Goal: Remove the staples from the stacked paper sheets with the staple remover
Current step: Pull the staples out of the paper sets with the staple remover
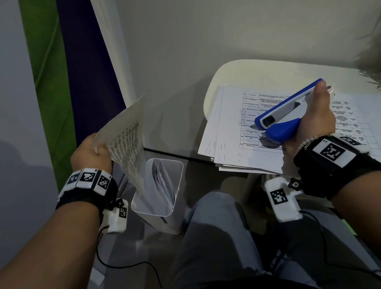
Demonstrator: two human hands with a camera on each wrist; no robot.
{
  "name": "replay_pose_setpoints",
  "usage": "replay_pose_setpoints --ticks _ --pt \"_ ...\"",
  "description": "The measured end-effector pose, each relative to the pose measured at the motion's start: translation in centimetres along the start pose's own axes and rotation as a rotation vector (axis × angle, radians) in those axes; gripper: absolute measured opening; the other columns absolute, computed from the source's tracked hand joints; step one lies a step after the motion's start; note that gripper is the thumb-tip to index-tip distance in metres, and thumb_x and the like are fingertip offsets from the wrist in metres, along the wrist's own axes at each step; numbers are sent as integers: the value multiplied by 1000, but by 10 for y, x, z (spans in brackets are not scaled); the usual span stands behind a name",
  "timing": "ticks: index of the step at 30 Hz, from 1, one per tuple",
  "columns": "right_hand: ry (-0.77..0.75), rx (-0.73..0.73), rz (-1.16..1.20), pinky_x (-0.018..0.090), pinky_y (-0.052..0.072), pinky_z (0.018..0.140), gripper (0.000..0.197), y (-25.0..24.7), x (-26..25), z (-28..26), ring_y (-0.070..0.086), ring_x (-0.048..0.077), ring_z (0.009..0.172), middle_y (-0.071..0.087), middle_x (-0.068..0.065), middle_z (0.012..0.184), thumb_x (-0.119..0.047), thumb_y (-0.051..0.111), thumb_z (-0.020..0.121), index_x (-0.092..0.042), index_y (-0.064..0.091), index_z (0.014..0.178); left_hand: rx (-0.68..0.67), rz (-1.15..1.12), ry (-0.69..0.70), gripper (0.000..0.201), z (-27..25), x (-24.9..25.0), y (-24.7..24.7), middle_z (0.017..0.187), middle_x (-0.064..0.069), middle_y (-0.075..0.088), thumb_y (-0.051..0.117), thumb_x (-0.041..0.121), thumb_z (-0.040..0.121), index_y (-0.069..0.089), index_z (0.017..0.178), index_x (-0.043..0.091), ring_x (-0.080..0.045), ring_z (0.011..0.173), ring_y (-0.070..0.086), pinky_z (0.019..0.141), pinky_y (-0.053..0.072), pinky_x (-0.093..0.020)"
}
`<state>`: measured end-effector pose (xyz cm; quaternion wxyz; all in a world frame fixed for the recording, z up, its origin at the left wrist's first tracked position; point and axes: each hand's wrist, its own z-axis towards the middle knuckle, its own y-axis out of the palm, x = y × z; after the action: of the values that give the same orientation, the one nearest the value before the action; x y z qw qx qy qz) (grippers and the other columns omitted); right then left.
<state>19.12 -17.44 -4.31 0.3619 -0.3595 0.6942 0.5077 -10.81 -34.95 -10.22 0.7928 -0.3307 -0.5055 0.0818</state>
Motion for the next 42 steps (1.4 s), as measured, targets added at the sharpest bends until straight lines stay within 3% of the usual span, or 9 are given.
replay_pose_setpoints --ticks 7,17,26,28,30,33,35,39,42 --pt "-4 8 1 22 49 48 34 0 0 2 58 9 48 51 -4 68 -48 49 94 -18 50 79 -6 25 -21 32 3 -3 -1 112 -22 62 46 14 95 56 124 5 -35 100 59 83 43 -31" --pt "-4 -13 -18 27 53 55 33 -1 2 3 61 13 57 55 -3 72 -51 50 92 -18 53 85 -147 119 33 33 -3 -24 20 111 -23 61 40 5 94 54 124 5 -37 98 58 82 47 -39" --pt "-7 -28 9 28 52 56 33 -2 3 5 60 13 56 54 -2 69 -48 50 94 -18 51 82 -76 82 46 29 -19 -18 39 111 -20 53 41 -8 81 58 103 2 -31 92 52 71 36 -30" --pt "-11 -28 1 26 52 55 33 -2 2 5 60 12 54 54 -3 69 -48 49 94 -18 51 81 -166 174 -46 27 -19 -23 45 110 -18 54 42 -6 82 57 102 4 -28 84 51 67 37 -31" --pt "-14 -28 2 25 51 53 33 -2 2 5 60 12 52 53 -3 68 -48 48 94 -18 50 81 -415 369 -159 24 -19 -31 49 111 -16 57 47 0 86 57 107 8 -28 86 54 69 41 -30" --pt "-16 -25 7 26 51 54 33 -2 3 6 60 12 53 54 -3 67 -48 49 94 -18 51 80 -789 586 -207 21 -20 -37 53 116 -14 61 54 14 91 59 110 6 -27 97 57 78 45 -28" --pt "-9 -28 11 26 51 54 33 -3 3 7 60 12 53 53 -3 67 -48 50 94 -18 50 80 -875 632 -175 27 -22 -32 52 119 -12 60 54 17 92 60 114 4 -26 106 57 89 45 -29" --pt "-10 -33 10 27 52 56 32 -4 4 7 60 12 55 53 -3 68 -48 50 94 -18 51 81 -641 347 -82 24 -23 2 50 99 -12 65 53 21 93 63 105 2 -25 87 58 73 41 -26" --pt "7 -27 15 32 55 63 33 -3 4 6 61 15 61 55 -2 71 -49 51 93 -18 53 86 -403 56 90 11 -26 63 41 81 6 65 58 21 89 68 93 16 -12 75 58 72 42 -21"
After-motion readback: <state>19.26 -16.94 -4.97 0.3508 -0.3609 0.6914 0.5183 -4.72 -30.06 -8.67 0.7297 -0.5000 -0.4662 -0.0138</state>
